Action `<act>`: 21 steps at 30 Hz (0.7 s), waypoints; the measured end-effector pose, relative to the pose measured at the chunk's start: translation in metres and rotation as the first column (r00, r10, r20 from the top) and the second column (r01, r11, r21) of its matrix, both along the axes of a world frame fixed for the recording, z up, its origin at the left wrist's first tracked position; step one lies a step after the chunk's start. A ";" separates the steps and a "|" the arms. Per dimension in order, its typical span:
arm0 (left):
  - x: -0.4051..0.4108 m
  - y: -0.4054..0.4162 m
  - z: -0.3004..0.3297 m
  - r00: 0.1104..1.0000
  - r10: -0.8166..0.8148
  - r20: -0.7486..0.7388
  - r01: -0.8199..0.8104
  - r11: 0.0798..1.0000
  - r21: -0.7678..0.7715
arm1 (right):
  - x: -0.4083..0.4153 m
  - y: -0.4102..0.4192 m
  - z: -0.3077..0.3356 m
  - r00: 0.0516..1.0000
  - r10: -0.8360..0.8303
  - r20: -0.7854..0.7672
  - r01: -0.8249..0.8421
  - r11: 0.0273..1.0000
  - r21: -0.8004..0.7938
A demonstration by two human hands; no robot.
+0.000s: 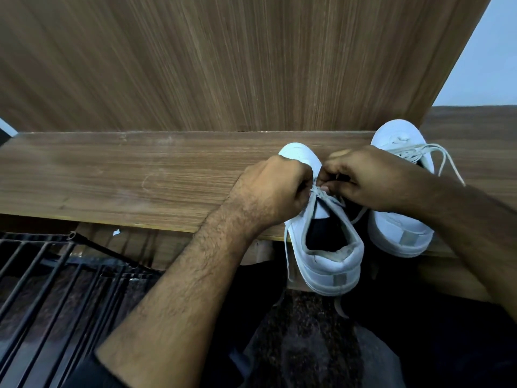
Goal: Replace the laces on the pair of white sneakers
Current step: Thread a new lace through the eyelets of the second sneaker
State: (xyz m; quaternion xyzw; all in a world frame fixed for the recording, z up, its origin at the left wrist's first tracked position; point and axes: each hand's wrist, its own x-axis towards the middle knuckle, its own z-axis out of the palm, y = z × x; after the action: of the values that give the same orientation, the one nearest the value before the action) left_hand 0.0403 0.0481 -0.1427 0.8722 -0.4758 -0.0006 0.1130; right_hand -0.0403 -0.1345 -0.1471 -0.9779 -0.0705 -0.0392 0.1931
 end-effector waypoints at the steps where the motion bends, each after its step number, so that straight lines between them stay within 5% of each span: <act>1: 0.000 0.000 -0.001 1.000 -0.013 0.000 0.013 1.000 -0.007 | -0.001 0.001 0.000 1.000 0.003 -0.008 -0.003 1.000 0.003; 12: 0.002 0.000 -0.004 0.973 -0.155 -0.171 0.123 0.975 -0.187 | -0.002 0.011 0.006 1.000 -0.005 0.025 0.005 1.000 -0.018; 21: 0.009 0.005 -0.009 0.977 -0.106 -0.185 0.084 0.989 -0.123 | -0.003 -0.003 0.000 1.000 -0.008 -0.023 0.010 0.997 0.074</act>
State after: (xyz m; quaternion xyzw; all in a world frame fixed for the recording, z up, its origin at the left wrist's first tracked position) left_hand 0.0497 0.0536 -0.1516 0.8364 -0.5033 -0.0623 0.2079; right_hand -0.0437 -0.1370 -0.1473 -0.9707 -0.0622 -0.0316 0.2298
